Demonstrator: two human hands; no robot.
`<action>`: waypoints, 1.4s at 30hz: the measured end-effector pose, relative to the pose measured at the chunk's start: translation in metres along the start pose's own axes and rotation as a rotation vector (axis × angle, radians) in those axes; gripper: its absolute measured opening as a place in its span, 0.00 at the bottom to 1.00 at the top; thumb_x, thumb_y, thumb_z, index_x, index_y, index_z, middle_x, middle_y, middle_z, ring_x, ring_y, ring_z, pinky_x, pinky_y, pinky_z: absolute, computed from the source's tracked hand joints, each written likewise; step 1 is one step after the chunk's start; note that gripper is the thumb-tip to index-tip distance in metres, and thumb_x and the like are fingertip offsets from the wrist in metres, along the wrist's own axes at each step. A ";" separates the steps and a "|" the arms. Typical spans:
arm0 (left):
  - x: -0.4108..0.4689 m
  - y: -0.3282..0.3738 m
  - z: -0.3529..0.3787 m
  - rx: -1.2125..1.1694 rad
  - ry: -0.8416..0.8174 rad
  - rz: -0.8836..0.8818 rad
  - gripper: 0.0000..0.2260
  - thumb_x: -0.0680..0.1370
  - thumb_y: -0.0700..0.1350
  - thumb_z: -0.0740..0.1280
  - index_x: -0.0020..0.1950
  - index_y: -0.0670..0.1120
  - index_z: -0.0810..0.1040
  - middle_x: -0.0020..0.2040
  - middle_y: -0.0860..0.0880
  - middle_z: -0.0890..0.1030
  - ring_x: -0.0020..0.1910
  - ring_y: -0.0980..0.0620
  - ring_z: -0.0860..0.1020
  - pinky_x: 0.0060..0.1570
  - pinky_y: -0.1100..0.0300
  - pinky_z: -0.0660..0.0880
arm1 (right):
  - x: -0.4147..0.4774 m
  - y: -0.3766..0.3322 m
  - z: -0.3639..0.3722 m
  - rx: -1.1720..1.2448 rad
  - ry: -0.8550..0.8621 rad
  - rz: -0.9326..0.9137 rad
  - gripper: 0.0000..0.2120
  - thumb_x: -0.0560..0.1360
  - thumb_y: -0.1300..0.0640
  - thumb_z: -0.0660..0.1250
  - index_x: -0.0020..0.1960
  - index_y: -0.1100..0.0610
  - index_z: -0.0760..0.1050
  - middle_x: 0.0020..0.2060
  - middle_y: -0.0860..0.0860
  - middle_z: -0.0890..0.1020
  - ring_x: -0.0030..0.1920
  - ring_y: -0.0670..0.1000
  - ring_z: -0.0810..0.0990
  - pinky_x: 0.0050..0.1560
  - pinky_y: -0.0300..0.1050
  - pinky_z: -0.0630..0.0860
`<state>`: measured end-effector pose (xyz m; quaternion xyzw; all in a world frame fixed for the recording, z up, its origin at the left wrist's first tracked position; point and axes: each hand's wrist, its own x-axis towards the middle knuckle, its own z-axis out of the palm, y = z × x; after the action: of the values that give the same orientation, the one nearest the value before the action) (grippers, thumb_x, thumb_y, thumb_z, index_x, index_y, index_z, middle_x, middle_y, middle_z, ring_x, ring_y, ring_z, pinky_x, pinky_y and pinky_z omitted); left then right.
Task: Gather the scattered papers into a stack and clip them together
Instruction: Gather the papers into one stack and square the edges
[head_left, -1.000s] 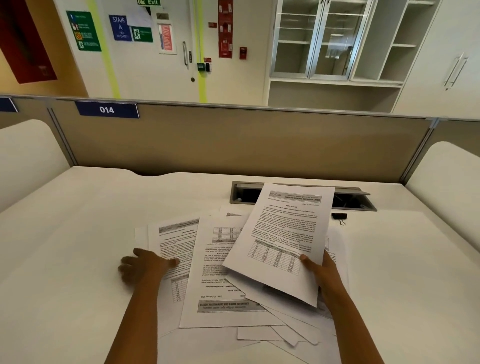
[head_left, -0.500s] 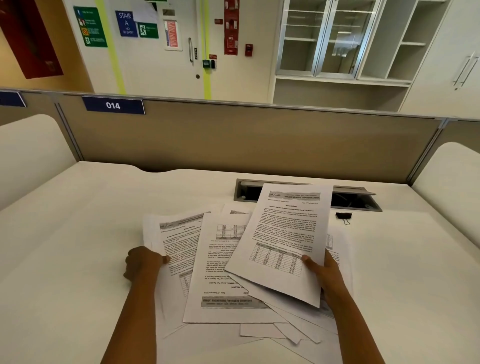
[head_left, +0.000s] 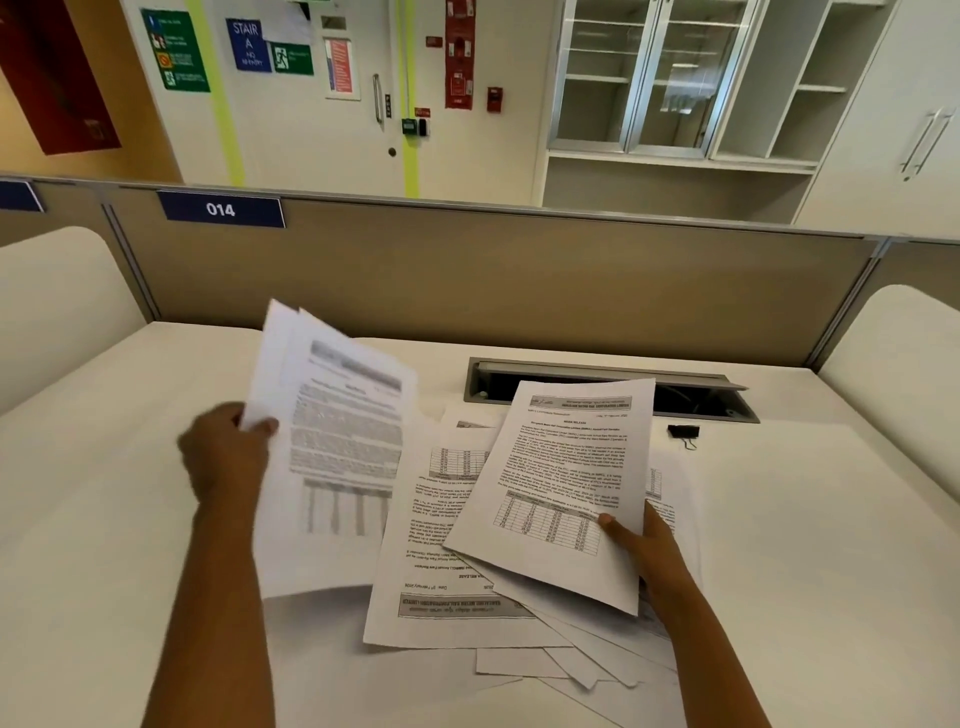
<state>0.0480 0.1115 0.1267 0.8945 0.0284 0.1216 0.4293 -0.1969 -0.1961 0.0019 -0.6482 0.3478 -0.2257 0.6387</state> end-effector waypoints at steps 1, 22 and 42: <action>0.008 0.006 -0.012 -0.049 0.061 0.020 0.16 0.73 0.40 0.71 0.59 0.36 0.79 0.55 0.32 0.80 0.53 0.33 0.78 0.55 0.45 0.74 | 0.000 0.000 0.000 -0.008 -0.006 -0.007 0.19 0.74 0.59 0.67 0.64 0.54 0.70 0.56 0.54 0.80 0.50 0.55 0.81 0.52 0.55 0.79; -0.057 0.045 0.130 -0.429 -0.754 -0.188 0.19 0.77 0.35 0.64 0.68 0.38 0.72 0.66 0.38 0.74 0.63 0.40 0.74 0.64 0.51 0.70 | -0.004 -0.011 -0.011 -0.030 -0.254 0.057 0.14 0.77 0.54 0.62 0.62 0.52 0.70 0.54 0.52 0.81 0.50 0.53 0.83 0.42 0.44 0.82; -0.079 0.013 0.146 0.323 -0.514 -0.136 0.34 0.70 0.44 0.74 0.71 0.44 0.60 0.71 0.40 0.59 0.70 0.41 0.60 0.67 0.46 0.64 | 0.012 -0.002 -0.009 -0.067 -0.258 0.089 0.13 0.75 0.56 0.66 0.59 0.50 0.73 0.57 0.52 0.81 0.53 0.54 0.82 0.53 0.53 0.80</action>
<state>0.0059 -0.0205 0.0338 0.9486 -0.0022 -0.1438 0.2819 -0.1953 -0.2111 0.0030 -0.6766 0.2987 -0.1004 0.6655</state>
